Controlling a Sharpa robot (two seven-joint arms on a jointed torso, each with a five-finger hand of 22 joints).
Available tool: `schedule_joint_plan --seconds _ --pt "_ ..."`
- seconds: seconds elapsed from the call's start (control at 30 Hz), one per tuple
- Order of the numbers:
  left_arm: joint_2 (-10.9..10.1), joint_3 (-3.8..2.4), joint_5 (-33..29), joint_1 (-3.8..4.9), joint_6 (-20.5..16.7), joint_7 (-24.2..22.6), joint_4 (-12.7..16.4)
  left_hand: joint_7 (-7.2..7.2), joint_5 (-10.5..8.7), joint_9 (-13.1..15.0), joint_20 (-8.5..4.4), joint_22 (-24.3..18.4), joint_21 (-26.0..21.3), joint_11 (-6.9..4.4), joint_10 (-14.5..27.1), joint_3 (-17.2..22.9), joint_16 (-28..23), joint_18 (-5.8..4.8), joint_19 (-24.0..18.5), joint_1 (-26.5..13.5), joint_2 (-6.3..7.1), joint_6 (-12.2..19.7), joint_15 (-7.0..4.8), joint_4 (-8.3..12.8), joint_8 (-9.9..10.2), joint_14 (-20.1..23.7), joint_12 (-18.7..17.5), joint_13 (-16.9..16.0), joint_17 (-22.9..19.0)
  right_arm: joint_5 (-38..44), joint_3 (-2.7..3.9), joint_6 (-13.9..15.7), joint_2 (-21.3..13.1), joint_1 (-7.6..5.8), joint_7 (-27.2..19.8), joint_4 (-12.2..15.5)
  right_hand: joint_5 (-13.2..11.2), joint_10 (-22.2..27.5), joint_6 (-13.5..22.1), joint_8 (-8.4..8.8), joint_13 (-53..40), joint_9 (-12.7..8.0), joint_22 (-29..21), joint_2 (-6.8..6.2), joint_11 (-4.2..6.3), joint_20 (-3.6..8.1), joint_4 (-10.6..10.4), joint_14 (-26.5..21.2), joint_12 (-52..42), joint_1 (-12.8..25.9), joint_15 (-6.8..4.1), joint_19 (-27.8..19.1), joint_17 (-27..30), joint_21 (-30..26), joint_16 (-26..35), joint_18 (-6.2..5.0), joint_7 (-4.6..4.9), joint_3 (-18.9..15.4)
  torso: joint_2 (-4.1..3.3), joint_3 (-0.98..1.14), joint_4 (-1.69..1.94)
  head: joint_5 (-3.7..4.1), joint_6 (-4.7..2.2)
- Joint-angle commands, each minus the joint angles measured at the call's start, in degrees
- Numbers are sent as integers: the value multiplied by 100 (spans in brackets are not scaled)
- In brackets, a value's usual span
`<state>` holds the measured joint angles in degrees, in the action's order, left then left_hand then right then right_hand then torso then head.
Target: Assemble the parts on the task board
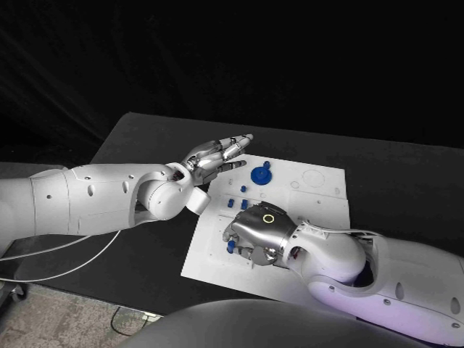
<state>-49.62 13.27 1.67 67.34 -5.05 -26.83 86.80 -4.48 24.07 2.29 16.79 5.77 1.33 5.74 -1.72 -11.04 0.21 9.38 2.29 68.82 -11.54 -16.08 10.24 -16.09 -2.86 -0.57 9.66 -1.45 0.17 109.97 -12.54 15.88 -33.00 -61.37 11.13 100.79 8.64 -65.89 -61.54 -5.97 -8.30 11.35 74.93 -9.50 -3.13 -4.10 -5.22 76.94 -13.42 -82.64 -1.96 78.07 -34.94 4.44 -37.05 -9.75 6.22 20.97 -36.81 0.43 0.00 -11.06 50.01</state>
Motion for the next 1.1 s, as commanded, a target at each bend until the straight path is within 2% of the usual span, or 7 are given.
schedule_joint_plan --seconds 0.03,0.17,0.5,0.73,0.83,0.93,1.1 --pt "10 -2 9 -5 125 -39 -2 -1 39 5 0 -5 29 -43 -9 -40 16 34 24 22 -22 -22 51 1 -26 0 24 -9 7 -1 1 184 -29 5 -45 6 1 59 35 38 -26 -5 132 41 7 11 23 -38 -53 11 1 -27 -4 7 -29 -53 -29 -3 1 0 2 -11 -1" --pt "-1 -2 9 -5 111 -50 3 -3 41 5 0 -4 29 -44 -9 -41 17 34 24 24 -21 -23 50 2 -27 -1 23 -9 7 -8 1 271 -90 5 -27 21 -23 174 287 181 -56 -55 127 16 -16 4 8 -66 -78 44 9 -42 3 -1 -23 -52 -33 -12 -3 0 1 -17 -1" --pt "-32 -2 10 -5 70 -134 21 59 70 -2 -2 -11 28 -17 -11 -79 15 31 24 42 35 1 41 14 -35 2 29 -10 6 -165 8 857 -654 -179 94 373 -276 496 2183 241 -221 -528 91 -90 -79 -63 -332 -169 -315 -17 78 -131 69 -56 8 -63 -252 -357 -8 -1 12 57 -1" --pt "-54 -2 147 -5 -18 -363 32 157 -125 -6 -9 -11 32 -48 -36 -224 19 43 34 -99 101 17 13 -62 -65 -3 74 -16 8 -1302 10 1029 -1372 -668 108 828 -497 568 1780 127 -300 -495 63 -68 -85 -106 -622 -175 -451 3 125 -142 92 -65 -2 -53 -164 -509 2 1 1 132 -1" --pt "-52 -2 364 -5 -157 -572 38 145 -210 -12 -26 -20 32 -374 -134 -308 18 65 34 -189 103 40 -66 -68 -85 -1 186 -30 7 -2277 9 892 -1686 -878 171 942 -484 312 1500 -8 -461 -443 49 -35 -22 -112 -611 -203 -761 -100 119 -154 105 -66 4 -59 -7 -511 9 1 -5 177 -1" --pt "-49 -2 677 -5 -372 -809 52 273 -242 -20 -98 -79 12 -571 -213 -358 -2 86 -3 -202 117 83 -241 -67 -92 29 226 -34 -5 -3130 8 528 -1992 -1043 359 989 -372 177 826 -343 -1870 -292 82 -55 120 -44 -431 -47 -2715 -161 -81 -98 -44 -12 -245 -9 -10 -696 10 1 -2 232 -1" --pt "-56 -2 1331 -6 -768 -1075 66 447 -239 -22 -271 -329 -74 -793 -268 -404 -21 68 -145 -169 142 41 -472 -66 -120 57 172 -30 -17 -3730 4 -173 -2362 -1152 808 977 166 -228 209 -663 -4844 -119 195 149 152 -43 -899 265 -5443 603 25 -8 -1837 339 -1943 -8 -39 -1007 8 1 -4 353 -1"
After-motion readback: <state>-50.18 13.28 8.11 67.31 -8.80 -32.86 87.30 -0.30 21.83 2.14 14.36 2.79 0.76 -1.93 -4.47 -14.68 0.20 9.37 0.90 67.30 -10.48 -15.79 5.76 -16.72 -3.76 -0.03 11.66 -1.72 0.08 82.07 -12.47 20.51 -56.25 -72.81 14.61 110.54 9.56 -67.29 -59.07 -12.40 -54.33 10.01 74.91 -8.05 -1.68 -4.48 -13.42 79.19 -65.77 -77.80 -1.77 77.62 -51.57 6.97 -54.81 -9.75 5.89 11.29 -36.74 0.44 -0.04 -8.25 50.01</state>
